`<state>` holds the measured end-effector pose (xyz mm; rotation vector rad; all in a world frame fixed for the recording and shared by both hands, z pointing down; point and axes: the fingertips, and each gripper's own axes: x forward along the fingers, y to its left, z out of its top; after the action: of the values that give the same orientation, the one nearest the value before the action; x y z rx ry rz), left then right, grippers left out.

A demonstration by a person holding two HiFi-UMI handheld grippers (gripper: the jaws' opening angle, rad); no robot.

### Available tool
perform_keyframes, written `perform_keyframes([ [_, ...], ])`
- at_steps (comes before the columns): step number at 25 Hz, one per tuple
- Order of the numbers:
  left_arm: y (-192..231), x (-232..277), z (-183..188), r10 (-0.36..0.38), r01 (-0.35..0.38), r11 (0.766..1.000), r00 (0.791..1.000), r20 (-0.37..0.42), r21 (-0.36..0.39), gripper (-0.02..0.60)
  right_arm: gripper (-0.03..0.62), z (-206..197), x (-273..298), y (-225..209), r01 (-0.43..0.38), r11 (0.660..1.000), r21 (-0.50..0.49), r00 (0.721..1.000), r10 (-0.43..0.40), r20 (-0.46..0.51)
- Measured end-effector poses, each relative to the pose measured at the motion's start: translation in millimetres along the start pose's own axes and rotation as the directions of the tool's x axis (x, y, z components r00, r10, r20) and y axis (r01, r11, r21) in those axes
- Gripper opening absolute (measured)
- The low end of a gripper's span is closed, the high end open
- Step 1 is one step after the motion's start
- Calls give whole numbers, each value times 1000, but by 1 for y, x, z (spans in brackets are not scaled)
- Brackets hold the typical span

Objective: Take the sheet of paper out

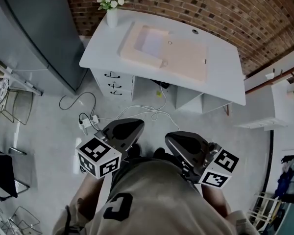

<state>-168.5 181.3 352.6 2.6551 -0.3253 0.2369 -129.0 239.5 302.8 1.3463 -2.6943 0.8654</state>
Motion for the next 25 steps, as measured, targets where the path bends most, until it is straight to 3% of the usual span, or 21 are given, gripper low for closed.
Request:
perform_keyframes([
  [5,-2,4,4,2,-2,1000,1000,13,12,14,23,1,-2,-9,8,999,32,1000,-8,6],
  [14,7,7,11,88,-88,996,995,38,2,14,23,7,6,-23,-61,998,24,998,62,-20],
  [19,9,20,18,110,-110,994,994,24,5,14,23,16,8,-34,-104,994,20,994,105,-30],
  [25,8,55,25,113,-113,993,993,-10,18,14,23,31,-8,-70,-100,993,69,995,99,19],
])
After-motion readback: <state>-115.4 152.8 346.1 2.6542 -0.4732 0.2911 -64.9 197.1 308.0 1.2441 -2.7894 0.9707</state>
